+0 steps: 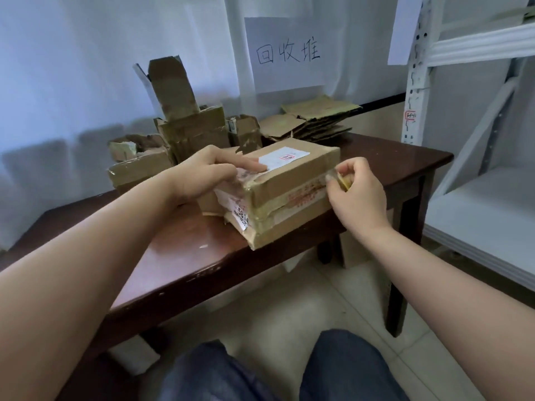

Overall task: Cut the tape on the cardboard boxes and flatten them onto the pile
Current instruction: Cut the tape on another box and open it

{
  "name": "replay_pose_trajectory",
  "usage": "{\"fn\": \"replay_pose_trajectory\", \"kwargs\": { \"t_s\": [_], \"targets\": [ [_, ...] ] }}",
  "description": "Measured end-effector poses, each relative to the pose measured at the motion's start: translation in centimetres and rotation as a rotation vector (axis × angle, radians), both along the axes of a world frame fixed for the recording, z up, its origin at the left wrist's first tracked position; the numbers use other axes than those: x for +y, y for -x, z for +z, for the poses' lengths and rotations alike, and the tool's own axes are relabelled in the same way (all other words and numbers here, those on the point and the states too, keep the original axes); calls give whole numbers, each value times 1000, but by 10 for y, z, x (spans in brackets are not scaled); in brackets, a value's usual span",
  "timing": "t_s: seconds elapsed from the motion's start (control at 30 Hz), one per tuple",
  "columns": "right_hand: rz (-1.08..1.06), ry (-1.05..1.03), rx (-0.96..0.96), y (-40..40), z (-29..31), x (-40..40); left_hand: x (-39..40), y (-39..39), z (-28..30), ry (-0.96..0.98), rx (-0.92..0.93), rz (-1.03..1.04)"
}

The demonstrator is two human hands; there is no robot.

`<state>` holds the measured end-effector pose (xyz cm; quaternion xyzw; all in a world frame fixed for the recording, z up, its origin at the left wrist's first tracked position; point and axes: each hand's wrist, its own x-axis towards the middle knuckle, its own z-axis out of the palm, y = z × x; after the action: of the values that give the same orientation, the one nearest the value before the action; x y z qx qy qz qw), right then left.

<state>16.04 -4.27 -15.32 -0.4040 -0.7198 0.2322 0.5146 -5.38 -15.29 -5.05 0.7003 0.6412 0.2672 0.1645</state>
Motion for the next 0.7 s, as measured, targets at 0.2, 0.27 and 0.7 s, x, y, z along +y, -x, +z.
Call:
{"fn": "replay_pose_trajectory", "kwargs": {
  "t_s": [0.2,0.27,0.7],
  "targets": [
    [0,-248,-60,13,3,-6,-6,-18,-3,-164,364,206],
    [7,-351,-131,11,2,-3,0,-25,-14,-156,545,204],
    [44,-738,-483,13,4,20,0,-9,-19,-143,529,149]
  ]
}}
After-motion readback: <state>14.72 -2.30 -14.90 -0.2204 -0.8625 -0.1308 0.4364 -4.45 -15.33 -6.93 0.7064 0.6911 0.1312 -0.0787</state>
